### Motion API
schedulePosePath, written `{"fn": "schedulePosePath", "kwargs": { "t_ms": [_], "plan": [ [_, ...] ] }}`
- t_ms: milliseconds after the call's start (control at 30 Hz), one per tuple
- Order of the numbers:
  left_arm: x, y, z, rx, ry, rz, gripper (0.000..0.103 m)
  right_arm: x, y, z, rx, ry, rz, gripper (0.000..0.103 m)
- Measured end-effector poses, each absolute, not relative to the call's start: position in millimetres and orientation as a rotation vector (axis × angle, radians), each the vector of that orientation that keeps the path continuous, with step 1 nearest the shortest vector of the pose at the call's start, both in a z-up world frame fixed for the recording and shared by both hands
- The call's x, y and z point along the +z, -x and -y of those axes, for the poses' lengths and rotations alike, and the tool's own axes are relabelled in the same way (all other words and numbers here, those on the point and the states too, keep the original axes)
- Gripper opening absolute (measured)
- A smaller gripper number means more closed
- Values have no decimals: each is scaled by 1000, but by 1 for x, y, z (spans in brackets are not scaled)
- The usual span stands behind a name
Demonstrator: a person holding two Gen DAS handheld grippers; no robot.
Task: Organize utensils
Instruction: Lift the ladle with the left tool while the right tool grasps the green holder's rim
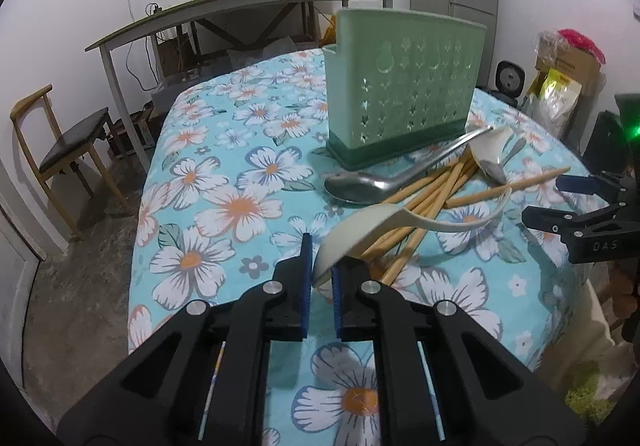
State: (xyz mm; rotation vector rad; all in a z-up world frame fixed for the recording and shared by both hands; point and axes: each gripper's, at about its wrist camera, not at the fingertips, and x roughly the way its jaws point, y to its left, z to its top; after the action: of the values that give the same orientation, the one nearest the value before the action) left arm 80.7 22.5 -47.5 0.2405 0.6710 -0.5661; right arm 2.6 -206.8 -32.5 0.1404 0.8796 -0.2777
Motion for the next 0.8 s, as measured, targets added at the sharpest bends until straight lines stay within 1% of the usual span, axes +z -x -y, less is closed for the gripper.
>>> {"fn": "schedulePosePath", "kwargs": {
  "t_ms": [200,367,467,533,600,667,800],
  "plan": [
    [-36,-81,-33,-561,-191,-659,7,-19,9,209,-312,-100,-840,96],
    [-26,-80,-49,-528,-176,-638,6,3,16,209,-322,-73,-759,89],
    [-22,-82,-63,-491,-161,-631,6,16,8,202,-287,-68,-718,80],
    [-18,-87,-75,-451,-138,-636,5,22,-1,193,-246,-47,-702,71],
    [-14,-91,-87,-419,-117,-638,5,28,-12,180,-190,-28,-681,67],
    [-11,-95,-100,-383,-92,-639,5,30,-26,164,-124,-10,-665,60],
    [-4,-103,-125,-309,-55,-638,5,21,-58,133,-15,53,-687,53]
  ]
}}
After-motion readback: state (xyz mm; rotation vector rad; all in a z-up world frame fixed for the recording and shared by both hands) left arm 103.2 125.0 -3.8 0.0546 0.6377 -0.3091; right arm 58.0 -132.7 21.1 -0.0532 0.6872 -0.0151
